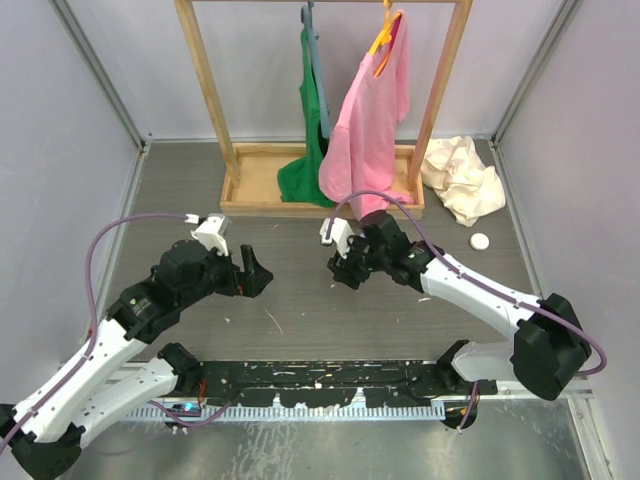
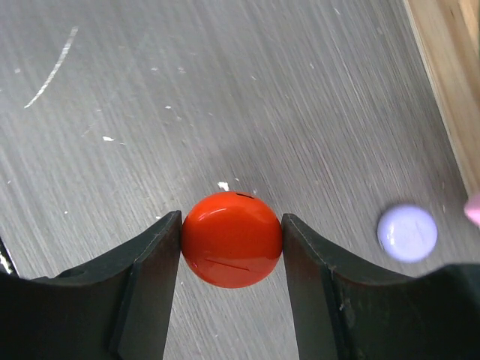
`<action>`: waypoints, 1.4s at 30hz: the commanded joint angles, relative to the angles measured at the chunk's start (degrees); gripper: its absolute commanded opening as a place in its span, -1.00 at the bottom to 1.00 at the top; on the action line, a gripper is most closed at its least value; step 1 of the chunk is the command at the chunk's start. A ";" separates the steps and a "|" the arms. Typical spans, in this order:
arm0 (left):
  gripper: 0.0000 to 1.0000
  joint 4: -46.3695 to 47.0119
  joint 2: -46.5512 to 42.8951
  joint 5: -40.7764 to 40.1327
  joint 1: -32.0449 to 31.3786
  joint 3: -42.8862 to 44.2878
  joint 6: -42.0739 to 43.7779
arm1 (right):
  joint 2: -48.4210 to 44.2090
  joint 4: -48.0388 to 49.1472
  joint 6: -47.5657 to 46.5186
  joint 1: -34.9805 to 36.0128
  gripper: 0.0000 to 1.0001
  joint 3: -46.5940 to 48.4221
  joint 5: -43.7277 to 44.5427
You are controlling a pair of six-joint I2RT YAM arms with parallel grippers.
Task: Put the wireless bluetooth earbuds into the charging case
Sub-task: Pick up the charging case at the center of the board.
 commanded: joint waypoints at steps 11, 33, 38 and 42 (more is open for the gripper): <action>0.76 22.01 11.10 23.33 5.75 -5.49 -12.14 | -1.80 3.58 -22.34 4.99 0.03 5.34 -14.52; 0.11 30.71 16.63 31.31 5.80 -8.24 -18.13 | 5.32 -1.42 -30.88 12.21 0.05 14.06 -13.24; 0.01 31.32 17.54 31.33 5.80 -8.36 -18.60 | 5.49 -1.58 -31.52 12.52 0.06 14.05 -13.87; -0.07 33.67 17.73 31.41 5.87 -9.24 -20.08 | 5.52 -1.63 -32.01 12.69 0.07 13.97 -14.45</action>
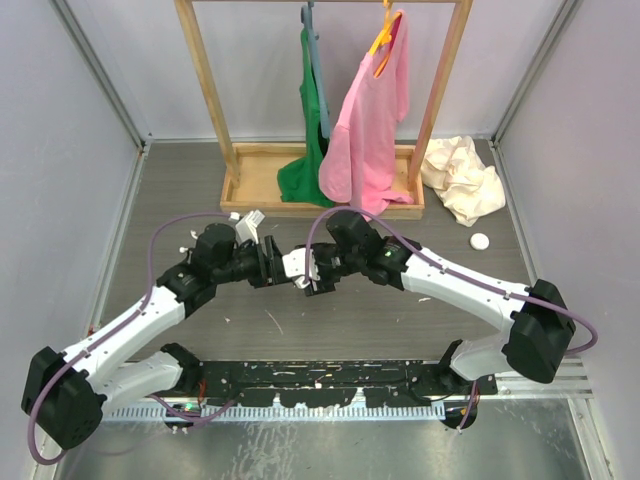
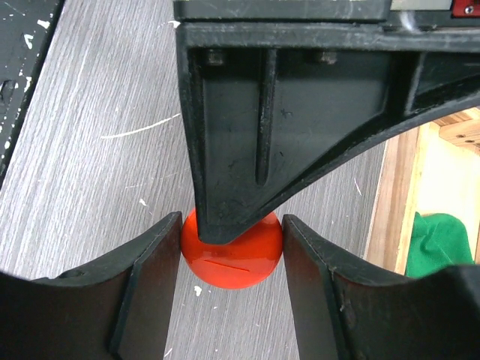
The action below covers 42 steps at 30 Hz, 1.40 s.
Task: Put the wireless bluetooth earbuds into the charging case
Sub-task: Pick up the charging case at the center of the board.
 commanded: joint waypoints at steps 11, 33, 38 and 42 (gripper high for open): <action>-0.22 8.60 -0.12 1.83 1.31 -2.32 -4.65 | 0.41 1.86 -2.24 1.20 0.07 1.96 -3.52; -0.81 9.59 -11.10 -5.84 2.95 -5.96 -1.40 | -5.71 9.13 4.94 0.34 0.51 -2.32 2.79; -0.83 8.48 -16.49 -12.25 2.93 -6.70 1.16 | -10.16 15.68 14.35 -0.58 0.51 -6.48 5.32; -0.84 8.54 -20.06 -15.74 3.04 -6.41 2.99 | -13.95 26.95 27.75 -1.42 0.50 -12.18 5.43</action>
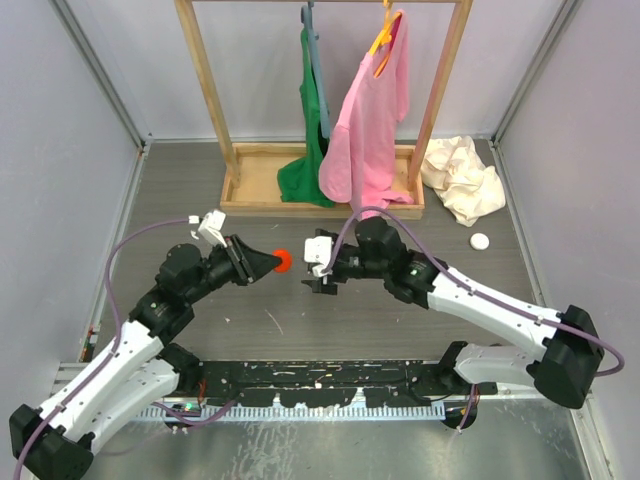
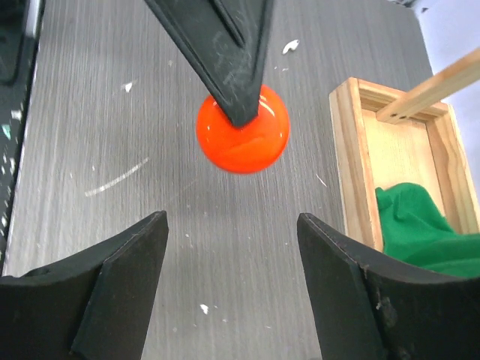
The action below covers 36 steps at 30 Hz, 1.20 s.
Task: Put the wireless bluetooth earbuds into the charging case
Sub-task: Pick up the charging case at the center of the board.
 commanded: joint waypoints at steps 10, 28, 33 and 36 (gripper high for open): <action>-0.83 10.73 -7.44 -8.57 0.35 -0.97 2.66 | -6.13 50.45 46.39 -0.91 0.45 -19.03 10.72; -0.79 29.46 -1.21 -3.11 0.26 -2.92 -4.34 | 8.31 83.99 72.85 -0.91 0.35 -22.48 14.42; -0.78 32.37 -1.04 -2.71 0.18 -3.49 -5.98 | 11.19 88.92 75.67 -0.91 0.31 -21.63 14.28; -0.77 33.73 -1.15 -2.60 0.17 -3.98 -7.00 | 12.24 90.76 76.84 -0.90 0.29 -20.99 13.78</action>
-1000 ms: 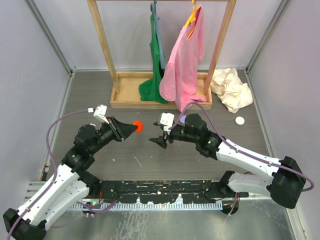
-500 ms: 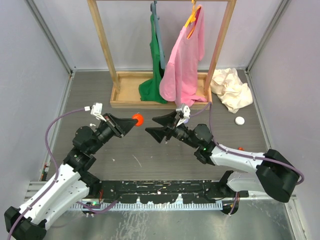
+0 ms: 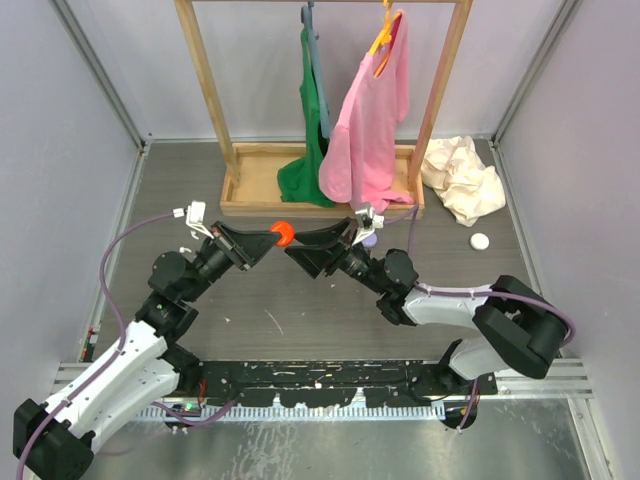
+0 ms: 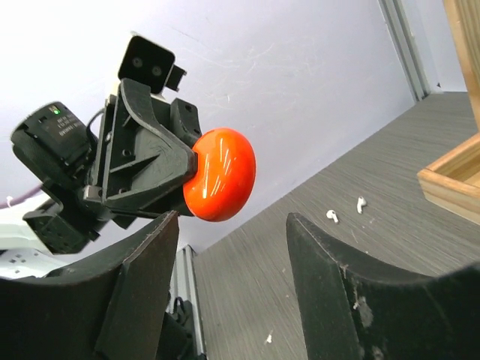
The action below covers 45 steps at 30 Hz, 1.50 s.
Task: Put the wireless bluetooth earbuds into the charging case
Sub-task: Pick up the charging case at the center of the board.
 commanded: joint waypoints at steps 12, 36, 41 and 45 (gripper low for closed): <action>-0.75 10.57 -0.19 2.06 -0.02 -0.90 -3.78 | 4.83 14.89 8.11 -0.03 0.11 6.01 -2.72; 0.08 7.22 -2.10 1.38 -0.11 -2.03 0.45 | 2.79 17.39 8.82 -5.89 -0.72 3.62 -14.81; 0.17 0.50 -3.36 1.50 -0.02 -0.23 6.32 | -1.12 8.80 7.12 -9.99 -0.76 4.21 -21.86; 0.23 -4.95 -3.29 3.55 -0.04 3.02 11.57 | -6.27 -3.81 1.50 -13.26 -0.77 5.75 -28.11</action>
